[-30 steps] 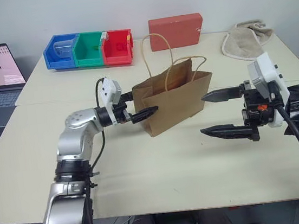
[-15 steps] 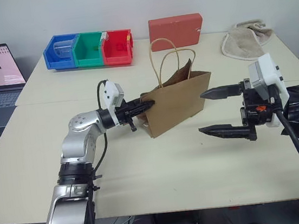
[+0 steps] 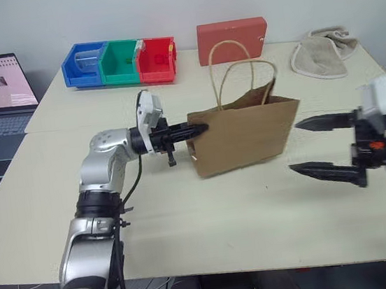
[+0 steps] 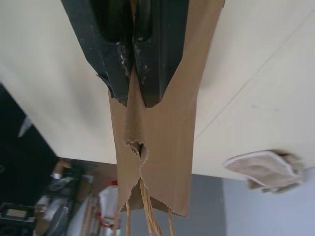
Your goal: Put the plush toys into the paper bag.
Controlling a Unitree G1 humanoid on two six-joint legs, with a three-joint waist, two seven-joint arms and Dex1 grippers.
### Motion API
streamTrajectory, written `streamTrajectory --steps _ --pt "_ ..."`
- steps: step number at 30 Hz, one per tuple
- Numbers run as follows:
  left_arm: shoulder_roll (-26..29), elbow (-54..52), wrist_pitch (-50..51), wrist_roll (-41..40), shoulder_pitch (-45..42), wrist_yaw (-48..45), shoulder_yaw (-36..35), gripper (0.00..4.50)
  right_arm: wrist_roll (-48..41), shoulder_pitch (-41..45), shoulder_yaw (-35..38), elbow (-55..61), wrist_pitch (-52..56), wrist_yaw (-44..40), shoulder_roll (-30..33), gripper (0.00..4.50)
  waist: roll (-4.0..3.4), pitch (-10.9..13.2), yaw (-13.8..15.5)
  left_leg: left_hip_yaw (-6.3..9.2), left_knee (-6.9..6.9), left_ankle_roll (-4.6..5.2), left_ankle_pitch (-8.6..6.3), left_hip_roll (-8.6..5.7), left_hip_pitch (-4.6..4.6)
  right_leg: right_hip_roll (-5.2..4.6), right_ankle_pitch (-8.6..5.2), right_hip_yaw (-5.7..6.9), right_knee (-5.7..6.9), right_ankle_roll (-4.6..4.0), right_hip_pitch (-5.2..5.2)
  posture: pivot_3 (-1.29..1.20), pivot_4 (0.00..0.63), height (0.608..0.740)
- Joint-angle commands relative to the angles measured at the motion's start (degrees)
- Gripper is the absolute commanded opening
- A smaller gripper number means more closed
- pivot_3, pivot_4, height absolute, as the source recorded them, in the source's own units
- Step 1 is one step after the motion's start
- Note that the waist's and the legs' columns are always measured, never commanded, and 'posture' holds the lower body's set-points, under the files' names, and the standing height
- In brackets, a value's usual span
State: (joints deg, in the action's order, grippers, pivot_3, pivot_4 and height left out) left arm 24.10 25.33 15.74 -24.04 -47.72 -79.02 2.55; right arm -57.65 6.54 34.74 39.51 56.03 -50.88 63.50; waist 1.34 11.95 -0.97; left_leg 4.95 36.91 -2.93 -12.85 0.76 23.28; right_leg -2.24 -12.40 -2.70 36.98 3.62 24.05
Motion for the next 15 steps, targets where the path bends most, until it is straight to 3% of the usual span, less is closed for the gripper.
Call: streamTrajectory --steps 1,5,11,15 --pt "-1.41 3.18 -2.13 0.72 -2.95 -3.51 1.48 0.02 -1.41 -3.94 9.68 2.99 2.68 -0.75 1.42 4.5 0.0 0.0 -0.06 0.0 0.0 0.0 0.0 0.0 0.0 0.0 0.0 0.0 0.01 0.0 0.0 0.0 0.15 0.74" --pt "-3.09 7.74 -4.34 2.03 -4.63 -5.35 2.26 0.02 -1.96 -7.11 13.3 4.98 3.13 0.64 0.79 4.5 0.0 0.0 -0.65 -0.03 0.02 0.0 0.0 0.01 -0.04 0.0 0.01 -0.03 0.01 0.02 -0.01 0.0 0.15 0.74" --pt "-3.89 14.51 -9.56 6.41 -6.83 -5.42 3.57 0.02 -4.77 -8.56 12.61 6.91 2.95 4.5 -0.2 4.5 0.0 0.0 -0.73 -0.04 0.02 0.0 0.0 0.01 -0.04 0.01 0.03 -0.05 0.0 0.05 -0.02 0.0 0.15 0.74" --pt "-3.3 14.22 -8.85 5.97 -7.23 -5.36 2.36 0.98 -5.26 -8.67 11.87 6.44 2.38 5.3 0.21 4.5 0.0 0.0 -0.65 -0.03 0.02 0.0 0.0 0.01 -0.02 0.0 0.03 -0.05 -0.01 0.06 -0.02 0.0 0.15 0.74"
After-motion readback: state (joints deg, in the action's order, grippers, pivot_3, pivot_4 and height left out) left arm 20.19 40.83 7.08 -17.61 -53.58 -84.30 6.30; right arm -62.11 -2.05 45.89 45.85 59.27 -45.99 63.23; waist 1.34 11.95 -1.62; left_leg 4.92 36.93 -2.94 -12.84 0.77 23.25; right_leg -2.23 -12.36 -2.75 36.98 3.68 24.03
